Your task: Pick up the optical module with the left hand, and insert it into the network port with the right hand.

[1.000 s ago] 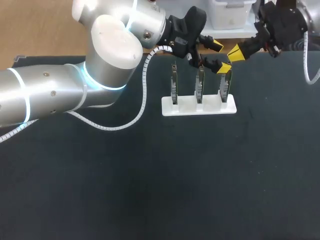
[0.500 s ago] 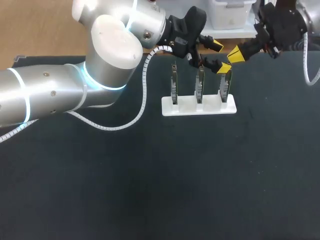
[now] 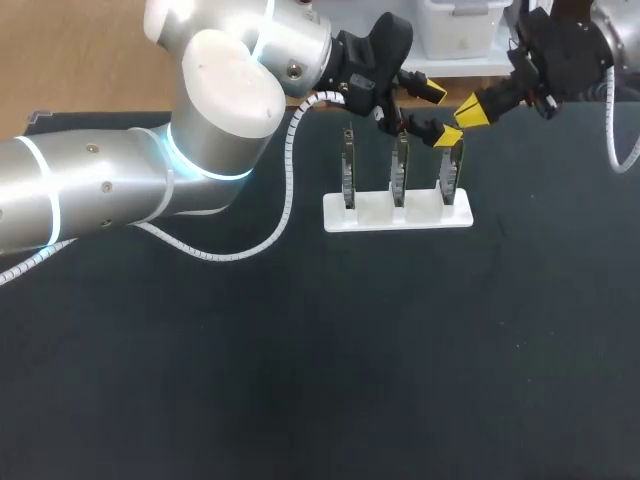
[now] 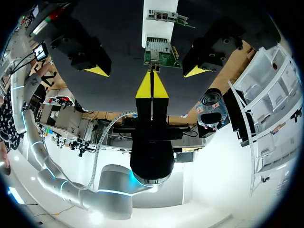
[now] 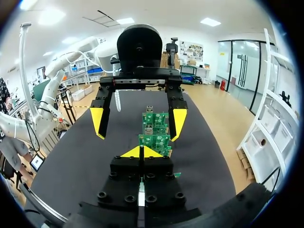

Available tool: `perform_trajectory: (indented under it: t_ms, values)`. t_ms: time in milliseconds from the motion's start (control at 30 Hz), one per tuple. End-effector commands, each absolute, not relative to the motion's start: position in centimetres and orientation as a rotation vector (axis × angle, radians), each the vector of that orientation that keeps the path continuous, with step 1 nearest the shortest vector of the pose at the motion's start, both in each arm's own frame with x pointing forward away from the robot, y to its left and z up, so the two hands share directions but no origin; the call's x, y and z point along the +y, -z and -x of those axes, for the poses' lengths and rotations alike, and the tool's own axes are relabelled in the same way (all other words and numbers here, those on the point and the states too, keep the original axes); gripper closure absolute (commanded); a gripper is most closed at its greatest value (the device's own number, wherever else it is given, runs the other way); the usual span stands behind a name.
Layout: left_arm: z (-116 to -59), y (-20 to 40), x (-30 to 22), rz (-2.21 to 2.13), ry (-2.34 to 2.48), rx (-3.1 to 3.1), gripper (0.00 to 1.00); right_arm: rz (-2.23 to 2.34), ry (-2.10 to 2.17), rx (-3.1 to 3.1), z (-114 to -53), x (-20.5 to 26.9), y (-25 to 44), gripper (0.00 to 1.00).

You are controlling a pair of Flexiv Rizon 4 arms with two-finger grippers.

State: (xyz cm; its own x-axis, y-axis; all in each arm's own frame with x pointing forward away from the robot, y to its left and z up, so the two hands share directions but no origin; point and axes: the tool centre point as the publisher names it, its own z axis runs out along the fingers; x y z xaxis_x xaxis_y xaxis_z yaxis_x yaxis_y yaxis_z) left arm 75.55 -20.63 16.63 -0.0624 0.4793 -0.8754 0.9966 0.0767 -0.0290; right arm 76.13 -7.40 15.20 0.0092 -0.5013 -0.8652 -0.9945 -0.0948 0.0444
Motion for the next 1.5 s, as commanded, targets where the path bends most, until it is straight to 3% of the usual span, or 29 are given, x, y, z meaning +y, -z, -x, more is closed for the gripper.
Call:
perform_trajectory:
  t_ms: [33,1500]
  values:
    - [-75.6,-16.7,-20.7,-1.491,0.91,1.643,0.0,1.666,-1.011,1.556,-76.4,-7.3,-15.0,1.0]
    - [-75.6,-16.7,-20.7,-1.491,0.91,1.643,0.0,1.641,-1.064,1.579,-76.3,-7.5,-13.5,1.0]
